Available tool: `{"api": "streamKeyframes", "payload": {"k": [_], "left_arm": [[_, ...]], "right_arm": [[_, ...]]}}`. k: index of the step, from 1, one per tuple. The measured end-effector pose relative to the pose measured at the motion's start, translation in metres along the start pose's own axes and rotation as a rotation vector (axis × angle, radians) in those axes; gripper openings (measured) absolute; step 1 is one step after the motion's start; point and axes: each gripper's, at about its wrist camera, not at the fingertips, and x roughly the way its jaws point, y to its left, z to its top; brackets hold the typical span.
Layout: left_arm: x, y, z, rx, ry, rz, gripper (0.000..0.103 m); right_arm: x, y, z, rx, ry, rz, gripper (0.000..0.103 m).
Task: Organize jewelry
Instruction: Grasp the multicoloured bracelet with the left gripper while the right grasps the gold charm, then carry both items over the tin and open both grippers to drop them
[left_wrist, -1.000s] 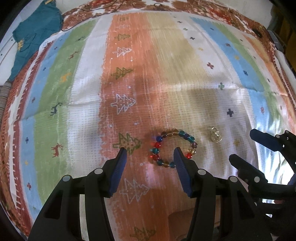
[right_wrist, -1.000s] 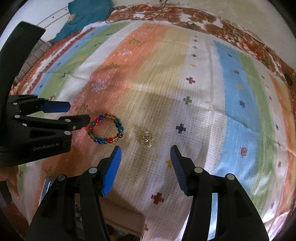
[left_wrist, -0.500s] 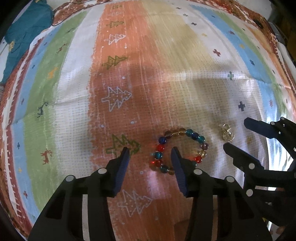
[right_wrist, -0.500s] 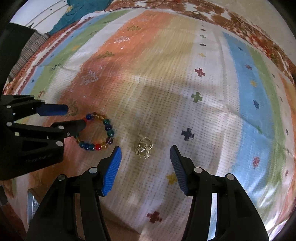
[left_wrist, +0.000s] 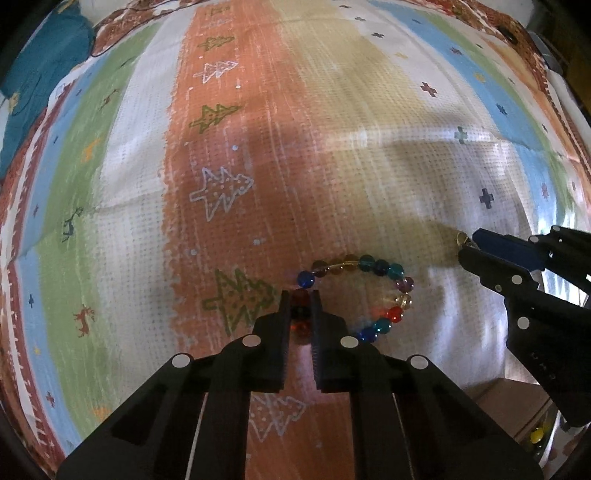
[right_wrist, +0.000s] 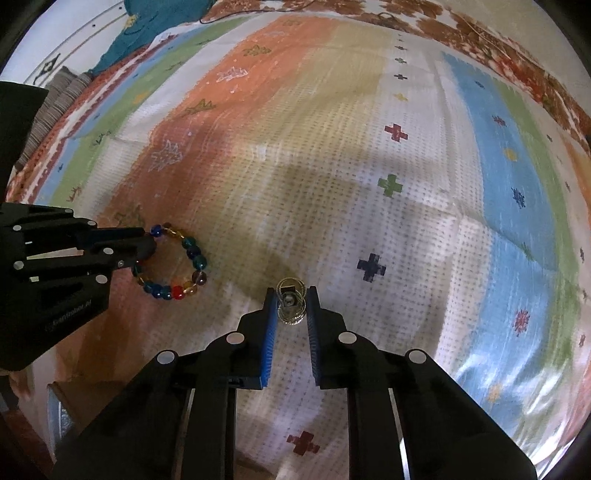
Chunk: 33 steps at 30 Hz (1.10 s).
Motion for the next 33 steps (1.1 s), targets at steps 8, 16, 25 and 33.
{"api": "streamKeyframes", "payload": {"k": [8, 16, 25, 33], "left_arm": [[-0.028, -0.003, -0.009, 0.011, -0.052, -0.008, 0.009], [-0.056, -0.015, -0.018, 0.028, -0.1, -0.029, 0.009], [-0.092, -0.029, -0.024, 0.053, -0.17, -0.052, 0.009], [-0.125, -0.034, -0.039, 0.053, -0.233, -0.101, 0.009]], "right_arm": [[-0.037, 0.007, -0.006, 0.002, -0.061, -0.01, 0.017], [-0.064, 0.004, -0.017, 0.037, -0.099, -0.023, 0.017], [-0.091, 0.006, -0.026, 0.058, -0.138, -0.031, 0.017], [-0.12, 0.014, -0.039, 0.025, -0.194, -0.056, 0.017]]}}
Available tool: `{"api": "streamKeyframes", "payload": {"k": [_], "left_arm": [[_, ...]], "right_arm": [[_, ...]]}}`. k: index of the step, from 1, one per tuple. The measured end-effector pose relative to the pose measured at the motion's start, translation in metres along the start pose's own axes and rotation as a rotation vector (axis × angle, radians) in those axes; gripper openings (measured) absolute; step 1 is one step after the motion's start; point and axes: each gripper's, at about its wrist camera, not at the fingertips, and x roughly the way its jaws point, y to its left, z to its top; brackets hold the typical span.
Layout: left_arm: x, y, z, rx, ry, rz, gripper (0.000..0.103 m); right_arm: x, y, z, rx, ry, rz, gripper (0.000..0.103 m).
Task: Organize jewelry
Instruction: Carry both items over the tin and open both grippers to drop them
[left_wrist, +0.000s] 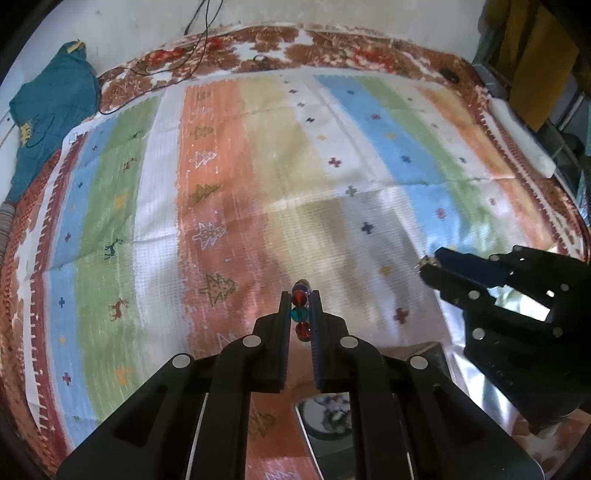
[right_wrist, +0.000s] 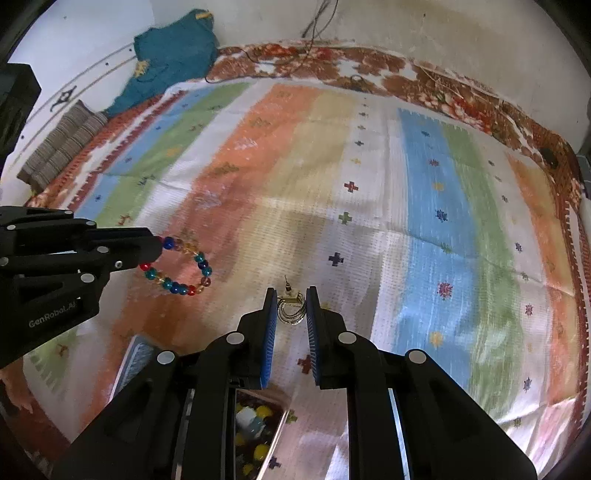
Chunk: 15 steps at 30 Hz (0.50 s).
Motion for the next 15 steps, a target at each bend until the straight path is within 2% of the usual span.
{"api": "streamKeyframes", "payload": {"k": [15], "left_arm": [[-0.047, -0.03, -0.027, 0.057, -0.086, -0.046, 0.009]], "right_arm": [[-0.035, 0.006, -0.025, 0.01, -0.038, 0.052, 0.017]]}}
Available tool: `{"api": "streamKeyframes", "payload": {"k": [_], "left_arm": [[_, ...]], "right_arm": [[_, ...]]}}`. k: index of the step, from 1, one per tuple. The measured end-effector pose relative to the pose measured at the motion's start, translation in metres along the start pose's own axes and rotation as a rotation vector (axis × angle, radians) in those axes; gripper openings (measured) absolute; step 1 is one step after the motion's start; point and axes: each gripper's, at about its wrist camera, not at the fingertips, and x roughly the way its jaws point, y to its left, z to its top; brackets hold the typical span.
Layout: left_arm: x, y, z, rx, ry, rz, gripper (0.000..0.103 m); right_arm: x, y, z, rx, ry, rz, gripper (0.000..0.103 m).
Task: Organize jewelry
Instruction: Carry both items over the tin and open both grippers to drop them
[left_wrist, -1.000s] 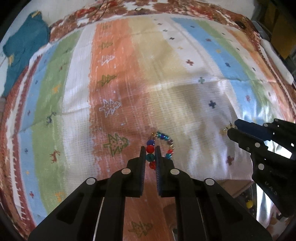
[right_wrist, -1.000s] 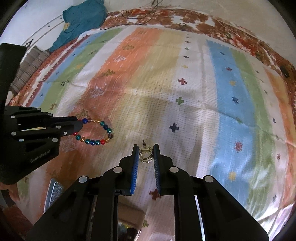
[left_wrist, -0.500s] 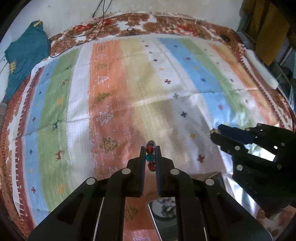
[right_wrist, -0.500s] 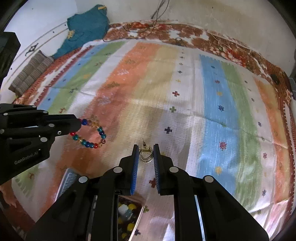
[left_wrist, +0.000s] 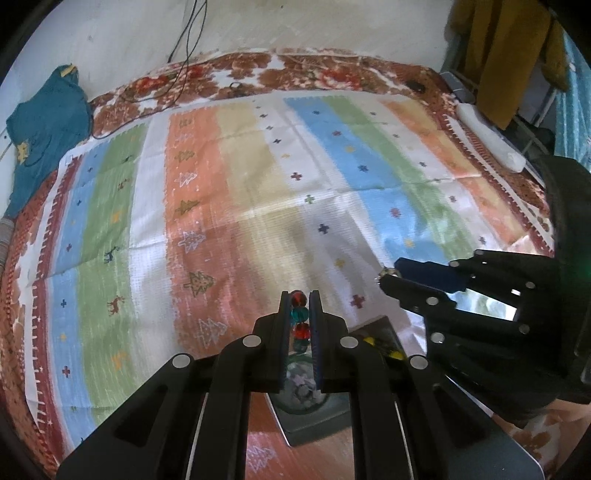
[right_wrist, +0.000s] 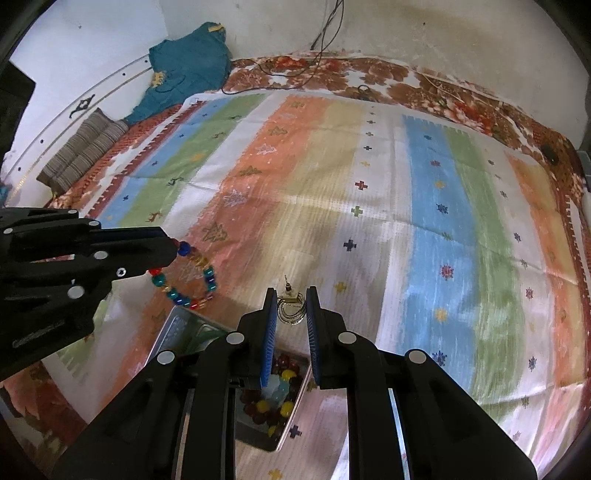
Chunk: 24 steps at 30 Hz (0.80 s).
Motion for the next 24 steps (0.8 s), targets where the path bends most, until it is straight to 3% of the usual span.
{"api": "streamKeyframes", "payload": {"k": [12, 19, 20, 21, 22, 24], "left_arm": [[-0.03, -0.016, -0.023, 0.022, -0.048, -0.026, 0.009], [-0.034, -0.014, -0.035, 0.009, -0.038, -0.026, 0.01], [-0.034, -0.012, -0.036, -0.004, -0.03, -0.033, 0.013], [-0.034, -0.011, -0.037, -0.012, -0.025, -0.033, 0.018], [-0.035, -0.01, -0.038, -0.023, -0.026, -0.024, 0.028], [-0.038, -0.007, -0.041, -0.032, -0.034, -0.019, 0.033]], "right_arm": [[-0.023, 0.008, -0.018, -0.001, -0.027, 0.032, 0.017], [-0.03, 0.015, -0.027, -0.006, -0.038, 0.043, 0.017], [-0.031, 0.016, -0.027, -0.004, -0.038, 0.043, 0.022], [-0.032, 0.016, -0.028, -0.001, -0.036, 0.043, 0.034], [-0.034, 0.017, -0.029, 0.0, -0.037, 0.045, 0.04], [-0.038, 0.02, -0.032, -0.009, -0.042, 0.046, 0.042]]}}
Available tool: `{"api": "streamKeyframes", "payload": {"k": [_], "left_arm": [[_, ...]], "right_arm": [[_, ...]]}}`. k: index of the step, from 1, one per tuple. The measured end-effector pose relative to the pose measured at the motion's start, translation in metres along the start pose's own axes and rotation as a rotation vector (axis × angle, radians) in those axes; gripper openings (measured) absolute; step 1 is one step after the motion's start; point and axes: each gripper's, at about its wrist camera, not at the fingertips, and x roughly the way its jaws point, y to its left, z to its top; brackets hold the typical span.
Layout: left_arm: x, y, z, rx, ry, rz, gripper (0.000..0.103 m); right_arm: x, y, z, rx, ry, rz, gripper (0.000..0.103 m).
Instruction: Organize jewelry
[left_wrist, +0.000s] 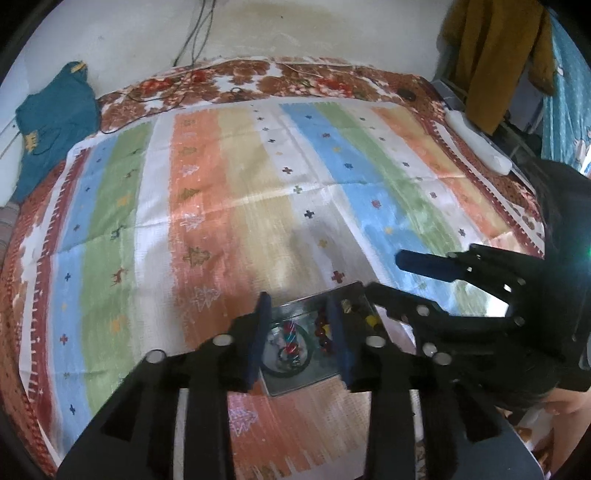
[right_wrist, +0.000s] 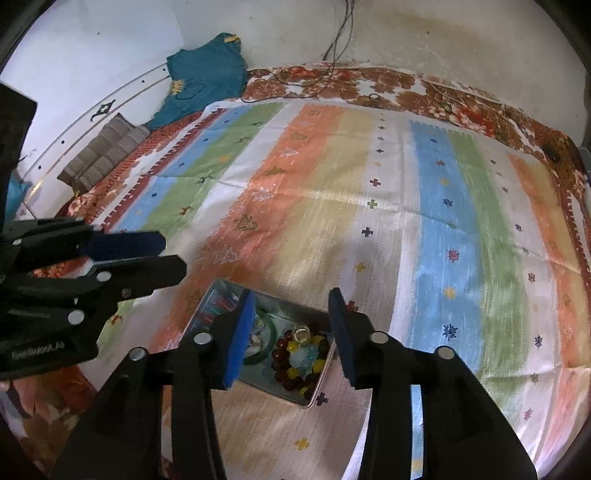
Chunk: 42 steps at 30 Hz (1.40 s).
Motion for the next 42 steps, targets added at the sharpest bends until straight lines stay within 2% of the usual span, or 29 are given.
{"api": "streamKeyframes", "payload": {"k": [4, 6, 9, 13, 18, 22, 26, 35, 42], "left_arm": [[-0.007, 0.004, -0.007, -0.016, -0.002, 0.007, 0.036], [-0.012, 0.003, -0.011, -0.01, -0.011, 0.006, 0.042], [-0.021, -0.003, -0.015, 0.012, -0.041, 0.008, 0.043], [-0.032, -0.008, -0.022, 0.032, -0.067, 0.006, 0.051], [-0.04, -0.012, -0.034, 0.043, -0.09, 0.023, 0.065], [-0.047, -0.012, -0.044, 0.051, -0.123, 0.045, 0.085], [-0.049, -0.011, -0.051, 0.043, -0.13, 0.065, 0.097], [-0.05, -0.018, -0.069, 0.062, -0.116, 0.084, 0.097], [-0.061, -0.021, -0.078, 0.076, -0.187, 0.095, 0.097]], "right_arm": [[-0.012, 0.001, -0.007, 0.008, -0.017, -0.007, 0.043], [-0.022, 0.0, -0.013, 0.02, -0.035, -0.012, 0.052], [-0.036, 0.001, -0.02, 0.03, -0.065, -0.014, 0.055], [-0.047, 0.0, -0.029, 0.041, -0.086, -0.016, 0.06], [-0.054, -0.002, -0.035, 0.046, -0.1, -0.02, 0.069], [-0.058, 0.0, -0.038, 0.038, -0.117, -0.035, 0.076], [-0.065, 0.0, -0.042, 0.043, -0.139, -0.025, 0.083], [-0.072, 0.003, -0.055, 0.028, -0.149, -0.026, 0.093], [-0.079, 0.003, -0.062, 0.039, -0.166, -0.017, 0.093]]}}
